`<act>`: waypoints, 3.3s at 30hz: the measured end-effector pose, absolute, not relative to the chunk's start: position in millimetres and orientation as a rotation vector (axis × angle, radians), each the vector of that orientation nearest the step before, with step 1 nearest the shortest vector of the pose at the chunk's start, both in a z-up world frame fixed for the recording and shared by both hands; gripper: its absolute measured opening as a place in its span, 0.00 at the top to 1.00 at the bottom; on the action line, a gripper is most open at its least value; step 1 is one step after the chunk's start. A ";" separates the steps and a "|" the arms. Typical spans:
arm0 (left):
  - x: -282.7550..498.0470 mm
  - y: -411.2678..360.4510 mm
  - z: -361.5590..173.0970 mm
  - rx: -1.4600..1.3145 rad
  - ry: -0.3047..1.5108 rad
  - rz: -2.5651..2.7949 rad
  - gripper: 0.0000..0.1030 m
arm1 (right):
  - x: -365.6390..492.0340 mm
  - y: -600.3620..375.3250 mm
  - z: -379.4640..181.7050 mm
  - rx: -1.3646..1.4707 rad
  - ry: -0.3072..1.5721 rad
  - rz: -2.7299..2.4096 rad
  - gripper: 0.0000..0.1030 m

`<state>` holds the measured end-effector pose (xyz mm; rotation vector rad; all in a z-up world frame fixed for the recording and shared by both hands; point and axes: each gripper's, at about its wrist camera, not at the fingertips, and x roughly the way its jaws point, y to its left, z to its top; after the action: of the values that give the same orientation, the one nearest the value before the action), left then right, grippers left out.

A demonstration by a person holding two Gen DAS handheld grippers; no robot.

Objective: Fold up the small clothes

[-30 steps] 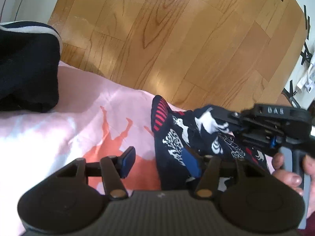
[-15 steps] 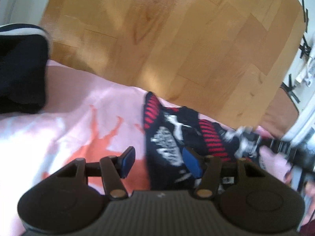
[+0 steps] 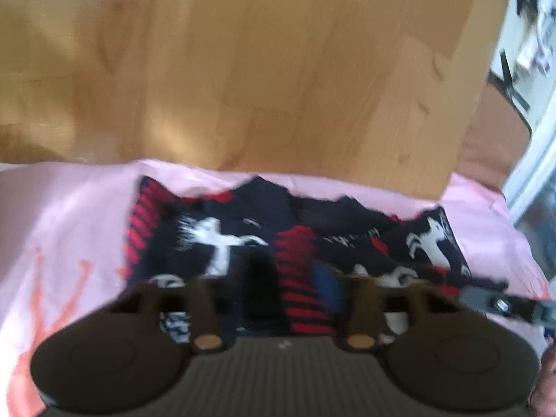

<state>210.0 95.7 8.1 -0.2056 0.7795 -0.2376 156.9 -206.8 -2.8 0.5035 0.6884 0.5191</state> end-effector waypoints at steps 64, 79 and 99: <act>-155.6 206.0 41.3 -0.506 0.715 -0.286 0.92 | -150.8 -263.9 -15.9 0.506 0.671 0.545 0.92; 47.6 195.2 51.5 -0.562 0.700 -0.109 0.71 | 67.4 -249.9 12.5 0.587 0.575 0.346 0.91; 18.4 154.7 13.4 -0.285 0.809 -0.173 0.89 | 62.3 -216.8 -1.0 0.450 0.695 0.630 0.89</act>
<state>18.4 154.7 13.4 -0.2848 0.8088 -0.1731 62.3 -216.8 -1.0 0.4501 0.6950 0.6301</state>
